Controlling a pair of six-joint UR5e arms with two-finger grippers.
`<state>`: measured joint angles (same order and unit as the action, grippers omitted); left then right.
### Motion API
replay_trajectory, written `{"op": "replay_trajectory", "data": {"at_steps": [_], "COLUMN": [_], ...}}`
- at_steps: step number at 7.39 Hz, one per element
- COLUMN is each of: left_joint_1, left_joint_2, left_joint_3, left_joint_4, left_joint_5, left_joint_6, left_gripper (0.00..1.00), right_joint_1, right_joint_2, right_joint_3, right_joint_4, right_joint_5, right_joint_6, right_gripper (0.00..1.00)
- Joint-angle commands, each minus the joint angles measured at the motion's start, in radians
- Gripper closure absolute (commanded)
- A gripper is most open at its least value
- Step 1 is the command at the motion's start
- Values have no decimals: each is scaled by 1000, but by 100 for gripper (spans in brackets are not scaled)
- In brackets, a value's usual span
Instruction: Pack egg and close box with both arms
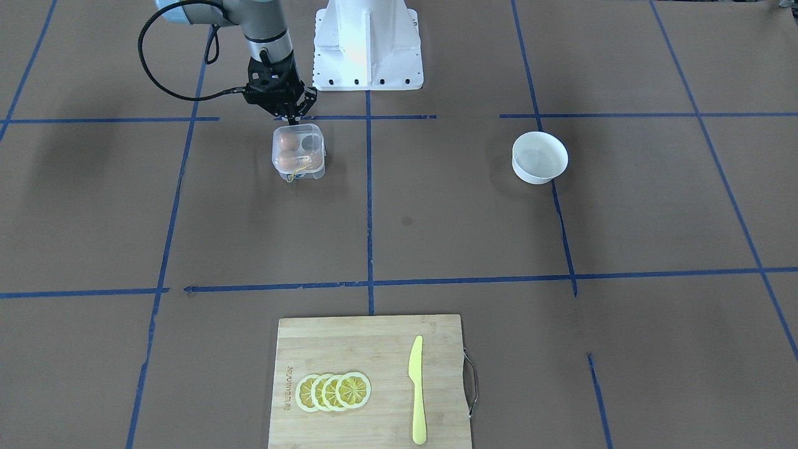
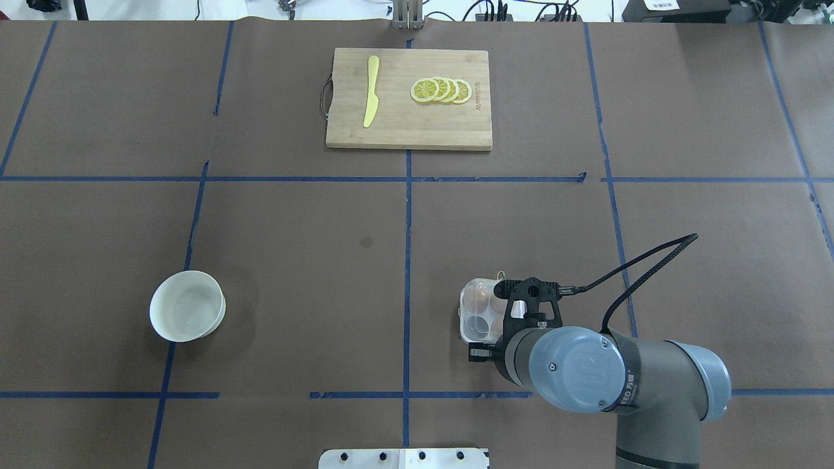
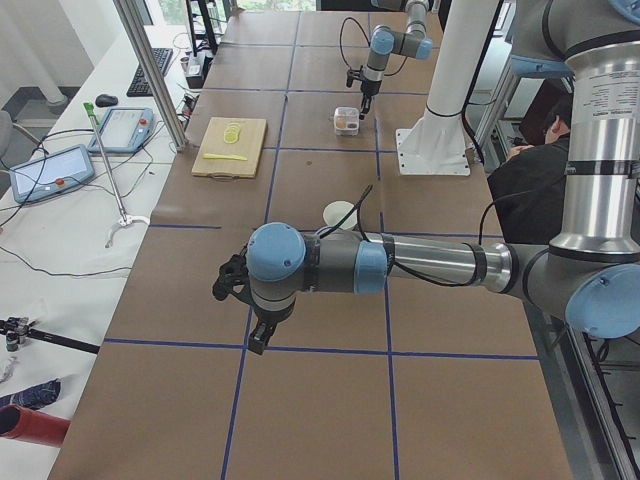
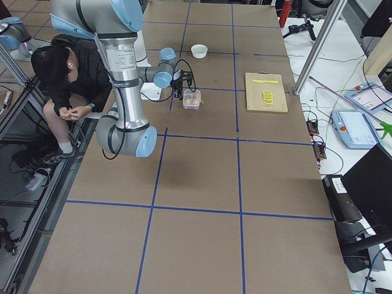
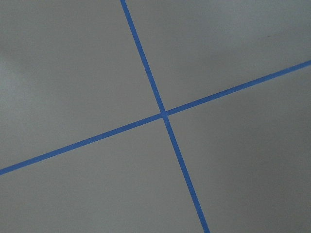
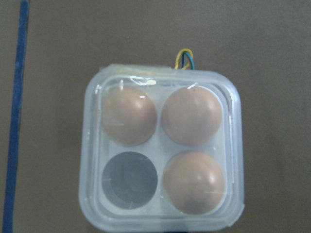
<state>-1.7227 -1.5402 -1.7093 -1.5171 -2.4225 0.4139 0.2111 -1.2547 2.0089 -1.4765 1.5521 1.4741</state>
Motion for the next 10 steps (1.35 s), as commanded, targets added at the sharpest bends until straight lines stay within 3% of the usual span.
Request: {"op": "replay_trajectory", "data": {"at_steps": [1,4,5,6,8,10], "left_joint_1": [3,9,9,9,9,9], "left_joint_2": [0,0,-1,-1,0,-1], "left_joint_3": [0,-1,-1,-1,-1,-3], "left_joint_4": [0,0,0,0,-2,-2], "left_joint_5": [-1,-3,-3,-3,-1,0], "left_joint_6": [0,2,2,2,6,8], "left_gripper": [0,0,0,0,0,0], "right_joint_1": [22,36,47,115,338,633], "right_joint_2": [34,23,28,28,8,-110], "right_joint_3": [-39,26,100,128,139,114], "right_joint_4": [-2,-17,-93,-116,-120,-126], "right_joint_5": [0,54,80,133,332,545], "right_joint_6": [-2,-2,-3,-46,-284,-645], "right_gripper": [99,91,77,1,0,0]}}
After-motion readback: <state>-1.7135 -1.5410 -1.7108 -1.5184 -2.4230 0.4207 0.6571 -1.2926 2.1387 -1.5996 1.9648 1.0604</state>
